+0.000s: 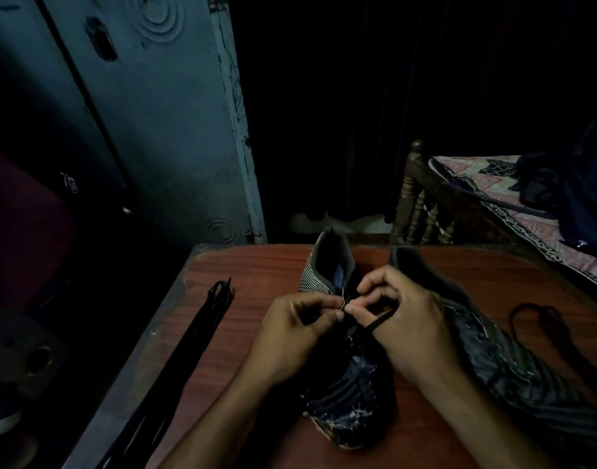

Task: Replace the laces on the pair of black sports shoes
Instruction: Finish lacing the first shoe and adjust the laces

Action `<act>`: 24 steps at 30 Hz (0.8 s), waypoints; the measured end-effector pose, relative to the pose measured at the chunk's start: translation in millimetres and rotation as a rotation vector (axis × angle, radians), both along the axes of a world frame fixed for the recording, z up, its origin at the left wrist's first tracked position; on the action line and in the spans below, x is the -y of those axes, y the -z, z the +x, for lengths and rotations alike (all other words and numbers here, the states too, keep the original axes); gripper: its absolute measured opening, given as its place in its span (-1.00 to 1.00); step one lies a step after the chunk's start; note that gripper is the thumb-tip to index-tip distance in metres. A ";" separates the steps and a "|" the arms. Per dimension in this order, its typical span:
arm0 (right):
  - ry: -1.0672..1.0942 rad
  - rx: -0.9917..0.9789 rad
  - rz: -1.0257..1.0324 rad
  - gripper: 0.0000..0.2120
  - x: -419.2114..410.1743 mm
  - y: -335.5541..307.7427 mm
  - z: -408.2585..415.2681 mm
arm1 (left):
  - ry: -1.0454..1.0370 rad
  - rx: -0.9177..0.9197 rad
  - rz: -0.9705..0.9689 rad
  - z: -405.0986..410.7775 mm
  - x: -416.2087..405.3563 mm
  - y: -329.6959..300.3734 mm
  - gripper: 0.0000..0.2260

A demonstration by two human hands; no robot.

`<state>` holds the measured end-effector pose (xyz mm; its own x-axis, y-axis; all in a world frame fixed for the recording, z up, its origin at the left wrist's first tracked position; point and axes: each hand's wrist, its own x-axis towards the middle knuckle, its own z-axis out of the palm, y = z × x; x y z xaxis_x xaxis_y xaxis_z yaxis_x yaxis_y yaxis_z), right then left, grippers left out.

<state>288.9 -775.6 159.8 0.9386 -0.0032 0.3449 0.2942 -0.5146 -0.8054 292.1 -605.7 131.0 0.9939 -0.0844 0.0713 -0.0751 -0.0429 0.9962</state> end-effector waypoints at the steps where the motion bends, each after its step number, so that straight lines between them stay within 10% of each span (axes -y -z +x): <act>1: -0.006 -0.008 -0.016 -0.74 1.1 -0.7 0.0 | -0.003 0.005 0.015 0.2 -0.3 -0.2 -0.80; 24: -0.076 0.014 -0.085 -0.74 0.9 5.6 5.2 | -0.102 0.040 0.218 3.6 -14.2 -4.1 -0.87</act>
<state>294.2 -776.5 154.2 0.9302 0.0976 0.3539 0.3458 -0.5568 -0.7552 295.8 -591.5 135.1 0.9948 -0.0016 0.1023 -0.0991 -0.2656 0.9590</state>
